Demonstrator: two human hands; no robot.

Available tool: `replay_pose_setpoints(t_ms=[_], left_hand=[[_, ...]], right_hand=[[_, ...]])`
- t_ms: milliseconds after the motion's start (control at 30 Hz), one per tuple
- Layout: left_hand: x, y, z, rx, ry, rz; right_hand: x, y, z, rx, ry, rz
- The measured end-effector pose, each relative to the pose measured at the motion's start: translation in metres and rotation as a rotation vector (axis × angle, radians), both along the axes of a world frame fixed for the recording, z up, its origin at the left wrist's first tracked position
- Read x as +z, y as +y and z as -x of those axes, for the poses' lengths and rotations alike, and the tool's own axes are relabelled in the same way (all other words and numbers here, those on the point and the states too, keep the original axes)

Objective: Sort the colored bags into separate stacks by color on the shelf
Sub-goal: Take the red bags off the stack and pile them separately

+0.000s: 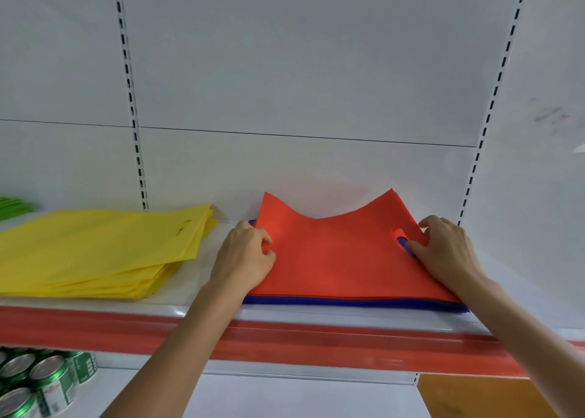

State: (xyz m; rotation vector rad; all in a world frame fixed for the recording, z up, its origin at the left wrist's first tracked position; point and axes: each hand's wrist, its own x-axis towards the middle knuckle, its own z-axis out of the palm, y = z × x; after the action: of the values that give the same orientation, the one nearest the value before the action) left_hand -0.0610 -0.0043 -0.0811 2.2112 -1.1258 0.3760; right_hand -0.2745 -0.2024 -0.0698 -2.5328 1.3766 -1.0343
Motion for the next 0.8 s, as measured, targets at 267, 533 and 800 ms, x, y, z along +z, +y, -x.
replay_pose_setpoints(t_ms=[267,533,800], left_hand=[[-0.003,0.001,-0.001,0.010,0.011,-0.019],[-0.003,-0.001,0.000,0.011,0.015,-0.016],[0.007,-0.001,0.007,0.001,-0.002,-0.088]], right_hand=[[-0.001,0.007,-0.001,-0.069,0.171,0.116],[-0.001,0.008,-0.001,-0.067,0.254,0.193],[0.008,0.012,0.003,-0.042,0.224,0.119]])
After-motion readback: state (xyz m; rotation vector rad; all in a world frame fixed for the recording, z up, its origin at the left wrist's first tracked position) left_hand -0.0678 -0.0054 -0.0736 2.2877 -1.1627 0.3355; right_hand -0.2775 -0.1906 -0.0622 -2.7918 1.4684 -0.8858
